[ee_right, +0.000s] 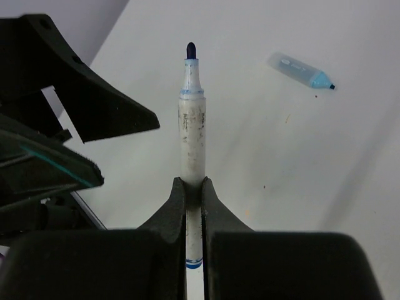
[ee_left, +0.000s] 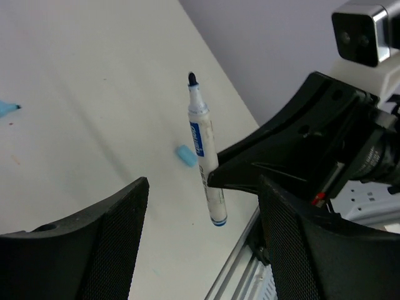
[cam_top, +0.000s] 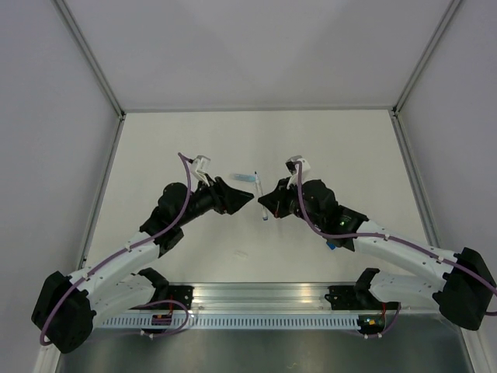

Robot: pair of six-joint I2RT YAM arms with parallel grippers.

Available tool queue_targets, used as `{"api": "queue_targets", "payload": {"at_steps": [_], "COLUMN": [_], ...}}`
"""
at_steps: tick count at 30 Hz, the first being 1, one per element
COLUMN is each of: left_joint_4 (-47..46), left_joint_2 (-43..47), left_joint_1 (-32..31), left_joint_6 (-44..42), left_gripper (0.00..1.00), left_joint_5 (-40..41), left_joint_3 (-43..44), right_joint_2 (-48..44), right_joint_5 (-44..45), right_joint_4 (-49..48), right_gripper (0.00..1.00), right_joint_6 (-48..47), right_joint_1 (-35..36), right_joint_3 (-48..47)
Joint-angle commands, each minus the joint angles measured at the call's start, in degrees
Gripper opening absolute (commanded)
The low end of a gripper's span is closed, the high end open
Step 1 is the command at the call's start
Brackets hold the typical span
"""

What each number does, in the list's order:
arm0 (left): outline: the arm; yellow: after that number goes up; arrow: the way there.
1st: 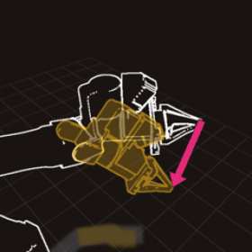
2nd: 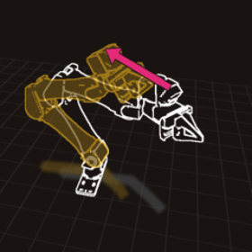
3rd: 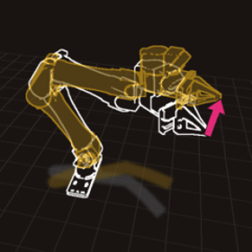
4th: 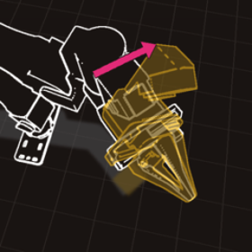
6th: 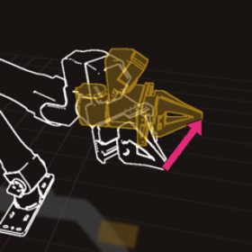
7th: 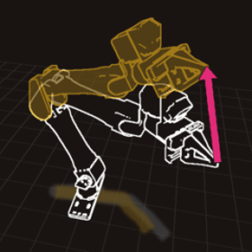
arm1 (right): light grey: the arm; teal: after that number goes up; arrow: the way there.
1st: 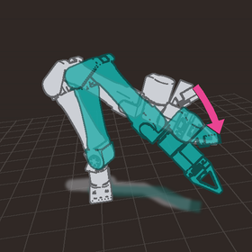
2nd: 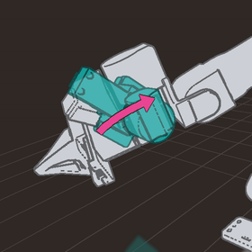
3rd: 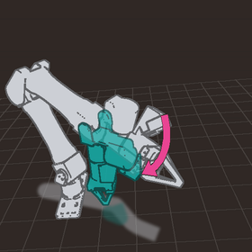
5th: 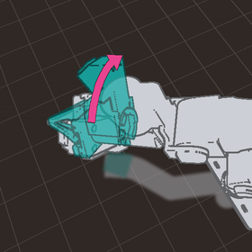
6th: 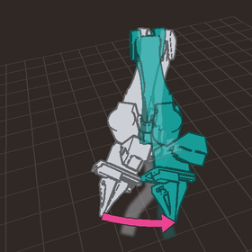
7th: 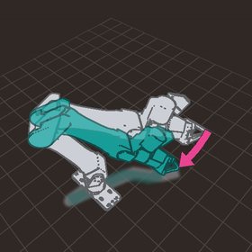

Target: Insert the pens into the pen caps

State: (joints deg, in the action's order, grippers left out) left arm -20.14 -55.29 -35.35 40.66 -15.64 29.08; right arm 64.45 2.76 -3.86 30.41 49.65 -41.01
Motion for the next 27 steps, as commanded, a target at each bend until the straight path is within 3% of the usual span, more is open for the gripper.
{"api": "queue_targets", "payload": {"at_steps": [1, 10, 16, 27], "left_joint_4": [-10.26, -18.09, -18.26, -20.90], "left_joint_2": [0.09, -1.49, -5.43, -8.43], "left_joint_1": [0.11, 0.02, 0.11, 0.11], "left_joint_6": [-1.11, -1.03, -1.20, -0.85], "left_gripper": [0.75, 0.76, 0.79, 0.67], "left_joint_5": [-11.23, -19.51, -22.59, -25.67], "left_joint_3": [-0.60, -1.40, 0.45, 1.15], "right_joint_2": [-3.88, -7.23, -7.23, -6.88], "right_joint_5": [2.95, 4.88, 3.40, 2.51], "right_joint_4": [-7.47, -9.68, -11.17, -13.45], "right_gripper": [0.00, 0.00, 0.00, 0.00], "right_joint_6": [4.12, 6.59, 7.55, 8.26], "right_joint_1": [0.10, 0.45, 0.63, 3.70], "right_joint_3": [-0.03, -0.29, -0.38, 0.76]}}
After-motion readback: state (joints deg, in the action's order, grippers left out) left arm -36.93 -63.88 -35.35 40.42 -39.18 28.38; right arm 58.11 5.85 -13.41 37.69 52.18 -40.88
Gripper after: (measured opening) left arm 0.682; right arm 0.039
